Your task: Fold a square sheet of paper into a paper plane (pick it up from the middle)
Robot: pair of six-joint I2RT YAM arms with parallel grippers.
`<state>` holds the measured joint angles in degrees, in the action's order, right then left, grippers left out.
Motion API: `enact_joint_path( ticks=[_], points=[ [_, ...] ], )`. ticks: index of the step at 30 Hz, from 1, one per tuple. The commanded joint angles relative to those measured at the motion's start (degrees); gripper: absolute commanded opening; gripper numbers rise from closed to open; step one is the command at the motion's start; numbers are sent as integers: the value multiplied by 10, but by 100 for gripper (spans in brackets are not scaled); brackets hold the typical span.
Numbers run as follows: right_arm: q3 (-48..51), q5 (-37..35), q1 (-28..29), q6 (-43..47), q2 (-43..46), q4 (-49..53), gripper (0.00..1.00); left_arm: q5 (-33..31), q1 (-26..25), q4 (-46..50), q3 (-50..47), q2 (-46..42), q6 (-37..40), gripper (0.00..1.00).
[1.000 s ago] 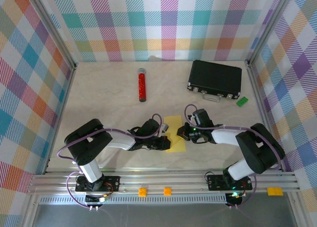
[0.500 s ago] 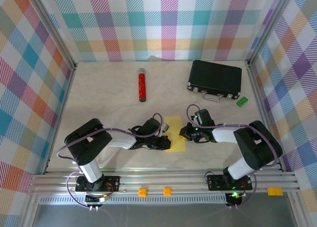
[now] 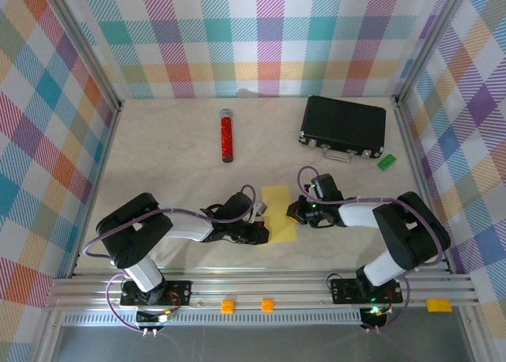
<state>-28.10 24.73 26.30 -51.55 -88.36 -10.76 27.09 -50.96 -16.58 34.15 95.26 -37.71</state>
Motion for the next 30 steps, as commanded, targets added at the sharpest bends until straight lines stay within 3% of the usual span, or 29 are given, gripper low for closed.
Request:
enact_joint_path(
  ticks=[1,6,14,17,24,30],
  points=[
    [3,-14,-4,19,-17,43,0,4,-8,45,-30,-4,6,0],
    [-20,-8,-4,39,-14,70,0,0,-19,76,-22,-49,17,0],
    [-62,25,-2,60,44,100,5,-90,-18,151,16,-151,52,0],
    [-60,-7,-2,57,106,135,15,-95,-2,168,50,-150,69,0],
    [-22,-45,2,30,243,228,20,-80,27,161,107,-108,70,0],
    [32,-44,3,-13,352,246,31,-70,37,167,152,-69,71,0]
  ],
)
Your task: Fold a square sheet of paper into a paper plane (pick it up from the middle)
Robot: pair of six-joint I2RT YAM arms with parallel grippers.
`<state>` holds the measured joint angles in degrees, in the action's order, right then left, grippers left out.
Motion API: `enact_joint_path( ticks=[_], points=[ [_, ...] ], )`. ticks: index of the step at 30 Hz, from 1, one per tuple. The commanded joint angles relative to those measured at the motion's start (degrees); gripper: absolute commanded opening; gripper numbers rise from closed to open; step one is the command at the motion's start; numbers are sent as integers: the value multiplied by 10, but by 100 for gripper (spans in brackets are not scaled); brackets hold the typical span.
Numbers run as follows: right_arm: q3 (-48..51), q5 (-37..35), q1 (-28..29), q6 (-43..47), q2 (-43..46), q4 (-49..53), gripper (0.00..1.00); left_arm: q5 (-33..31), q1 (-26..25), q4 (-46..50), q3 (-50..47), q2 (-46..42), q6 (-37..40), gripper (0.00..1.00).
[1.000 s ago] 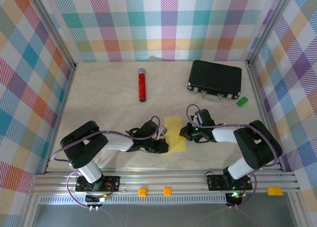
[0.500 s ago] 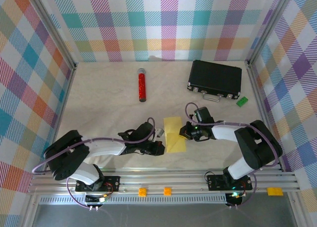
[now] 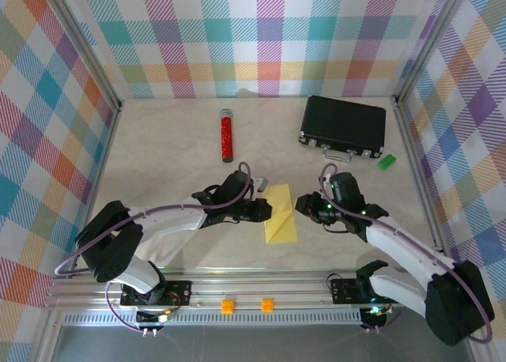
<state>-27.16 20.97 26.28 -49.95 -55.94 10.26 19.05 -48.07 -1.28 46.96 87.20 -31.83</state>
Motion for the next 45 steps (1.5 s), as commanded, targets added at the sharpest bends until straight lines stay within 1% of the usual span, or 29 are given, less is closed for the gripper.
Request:
enact_joint_path(
  ticks=[1,3,5,7,10,14,17,20,24,27,36,41,43,45],
  points=[
    [31,-2,3,-35,38,32,33,13,9,23,34,20,16,0],
    [42,7,5,-49,46,26,36,14,10,36,50,37,21,0],
    [41,22,6,-58,34,25,37,11,9,39,58,55,25,0],
    [35,39,15,-50,9,15,39,-1,10,45,67,73,29,0],
    [29,36,28,-51,-31,16,40,-2,11,54,77,97,35,0],
    [31,52,47,-70,-83,-26,41,-13,10,57,68,110,37,0],
    [14,38,69,-66,-116,-8,42,-20,10,44,49,117,37,0],
    [14,21,79,-70,-140,5,42,-9,10,29,38,137,34,0],
    [19,1,93,-81,-142,16,43,-6,10,8,16,142,22,0],
    [26,3,95,-87,-146,-1,44,-3,11,0,7,143,20,0],
    [10,3,96,-98,-189,-54,44,5,10,-19,-9,143,15,0],
    [-8,17,97,-96,-221,-93,45,12,11,-28,-14,143,13,0],
    [-3,16,98,-102,-212,-126,45,12,11,-27,-15,143,14,0],
    [-3,9,98,-101,-203,-150,49,14,10,-27,-15,143,14,0]
  ],
)
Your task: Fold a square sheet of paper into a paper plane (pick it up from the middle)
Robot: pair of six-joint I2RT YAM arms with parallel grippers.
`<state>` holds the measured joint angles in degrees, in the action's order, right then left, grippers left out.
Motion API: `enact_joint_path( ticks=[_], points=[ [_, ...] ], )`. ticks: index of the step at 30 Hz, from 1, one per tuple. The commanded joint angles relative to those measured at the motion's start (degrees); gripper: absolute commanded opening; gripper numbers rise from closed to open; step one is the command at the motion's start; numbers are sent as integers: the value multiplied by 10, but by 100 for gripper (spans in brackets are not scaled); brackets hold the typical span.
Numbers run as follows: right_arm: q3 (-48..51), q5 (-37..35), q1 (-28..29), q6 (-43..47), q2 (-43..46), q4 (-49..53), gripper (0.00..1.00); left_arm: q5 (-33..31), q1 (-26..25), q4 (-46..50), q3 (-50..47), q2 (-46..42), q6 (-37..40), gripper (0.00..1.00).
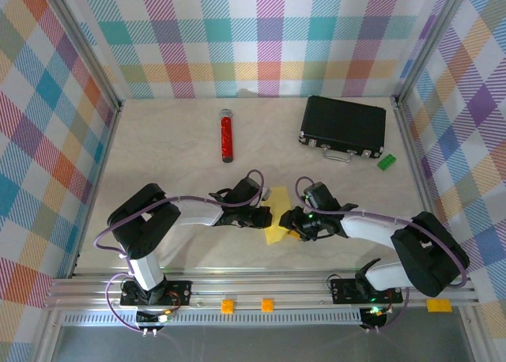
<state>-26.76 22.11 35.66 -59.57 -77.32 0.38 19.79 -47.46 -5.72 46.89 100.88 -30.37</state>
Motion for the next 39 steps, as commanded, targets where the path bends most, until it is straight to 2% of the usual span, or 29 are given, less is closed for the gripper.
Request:
enact_joint_path(
  ticks=[1,7,14,20,29,39],
  points=[
    [-11,-5,3,1,8,-53,51,8,4,16,-15,6,-2,0],
    [-34,-25,-16,28,-25,-41,49,8,5,20,-11,5,-1,0],
    [-24,20,-50,45,-64,-100,48,17,5,3,-17,3,-11,0],
    [-3,50,-56,36,-99,-165,40,21,5,-20,-26,1,-26,0],
    [9,45,-57,64,-79,-146,23,28,5,-34,-34,-2,-35,0],
    [6,40,-58,78,-75,-132,18,35,5,-45,-40,-9,-41,0]
  ],
)
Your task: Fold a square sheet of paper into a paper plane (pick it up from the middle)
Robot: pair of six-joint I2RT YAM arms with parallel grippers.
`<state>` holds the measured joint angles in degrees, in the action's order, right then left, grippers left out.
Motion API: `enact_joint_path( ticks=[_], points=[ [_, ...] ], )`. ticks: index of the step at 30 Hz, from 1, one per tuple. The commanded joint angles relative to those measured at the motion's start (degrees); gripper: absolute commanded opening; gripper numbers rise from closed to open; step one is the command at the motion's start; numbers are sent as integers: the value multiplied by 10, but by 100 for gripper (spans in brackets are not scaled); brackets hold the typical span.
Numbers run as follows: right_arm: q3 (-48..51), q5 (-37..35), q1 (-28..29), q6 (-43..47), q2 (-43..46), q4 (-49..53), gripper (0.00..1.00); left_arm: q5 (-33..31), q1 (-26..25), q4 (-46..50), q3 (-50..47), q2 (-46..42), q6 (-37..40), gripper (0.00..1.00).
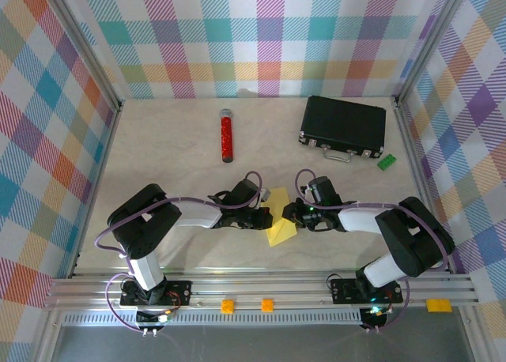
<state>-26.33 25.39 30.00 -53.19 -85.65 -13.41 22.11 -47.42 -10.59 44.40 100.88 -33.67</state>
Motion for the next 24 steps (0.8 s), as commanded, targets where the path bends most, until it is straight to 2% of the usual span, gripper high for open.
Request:
enact_joint_path(
  ticks=[1,15,21,24],
  points=[
    [1,9,-1,14,7,6,18,13,6,-1,-18,-9,-9,0],
    [3,5,-2,16,7,2,14,23,8,-7,-16,-4,-14,0],
    [4,2,-4,24,23,9,8,28,10,-12,-18,-12,-21,0],
    [8,-8,-4,44,58,26,4,37,11,-27,-18,-36,-36,2]
  ],
)
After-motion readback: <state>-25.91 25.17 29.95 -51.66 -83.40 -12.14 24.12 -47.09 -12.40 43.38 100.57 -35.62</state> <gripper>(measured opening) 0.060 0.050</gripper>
